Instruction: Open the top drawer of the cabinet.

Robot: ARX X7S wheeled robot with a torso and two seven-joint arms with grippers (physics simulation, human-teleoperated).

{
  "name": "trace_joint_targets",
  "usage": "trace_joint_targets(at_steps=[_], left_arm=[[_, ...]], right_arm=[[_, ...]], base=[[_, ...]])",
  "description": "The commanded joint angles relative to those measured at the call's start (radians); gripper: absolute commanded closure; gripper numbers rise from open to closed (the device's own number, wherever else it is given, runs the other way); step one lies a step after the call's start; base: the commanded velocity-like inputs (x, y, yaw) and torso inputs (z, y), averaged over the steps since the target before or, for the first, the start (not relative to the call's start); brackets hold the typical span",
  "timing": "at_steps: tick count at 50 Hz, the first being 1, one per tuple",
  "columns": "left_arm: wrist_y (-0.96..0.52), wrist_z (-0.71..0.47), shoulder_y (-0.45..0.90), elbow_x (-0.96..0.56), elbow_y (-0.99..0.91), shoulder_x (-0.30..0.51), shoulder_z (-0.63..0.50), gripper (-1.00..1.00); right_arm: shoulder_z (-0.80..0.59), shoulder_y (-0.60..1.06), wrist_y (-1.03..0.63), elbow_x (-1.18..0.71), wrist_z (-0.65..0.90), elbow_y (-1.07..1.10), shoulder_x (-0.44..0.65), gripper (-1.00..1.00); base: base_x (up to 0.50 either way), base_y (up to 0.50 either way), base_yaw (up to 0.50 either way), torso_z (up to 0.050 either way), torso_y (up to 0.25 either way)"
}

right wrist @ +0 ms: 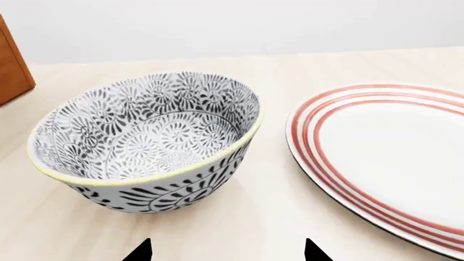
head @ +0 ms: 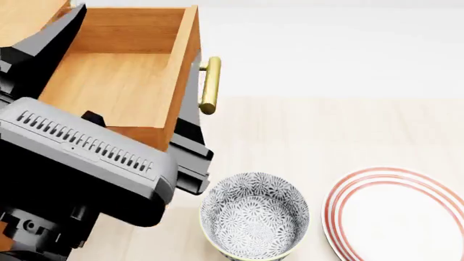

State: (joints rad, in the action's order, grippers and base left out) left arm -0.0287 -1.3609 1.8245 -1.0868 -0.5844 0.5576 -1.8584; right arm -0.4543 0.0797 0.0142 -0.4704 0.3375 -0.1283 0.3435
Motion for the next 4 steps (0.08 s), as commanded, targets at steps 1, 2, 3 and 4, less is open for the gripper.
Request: trace_joint_targets(at_steps=[1,2,3,4], left_arm=[[0.025,-0.039,-0.094,0.137,-0.036,0.016,-0.025,-1.00],[0.027,-0.041,-0.100,0.148,-0.034,0.017,-0.027,-1.00],[0.032,-0.048,-0.120,0.178,-0.030,0.021,-0.035,-1.00],[0.034,-0.054,-0.130,0.200,-0.030,0.024,-0.041,-1.00]], right_arm=[[0.009,0.003,-0.002,0.012,-0.009,-0.002,-0.010,-1.00],[0.008,0.003,-0.003,0.012,-0.009,-0.001,-0.010,-1.00],[0.008,0.002,-0.005,0.012,-0.007,0.003,-0.009,-1.00],[0.008,0.002,-0.005,0.012,-0.007,0.003,-0.009,-1.00]], base=[[0.00,0.00,0.00,0.000,0.000],[0.00,0.00,0.00,0.000,0.000],[0.00,0.00,0.00,0.000,0.000],[0.00,0.00,0.00,0.000,0.000]])
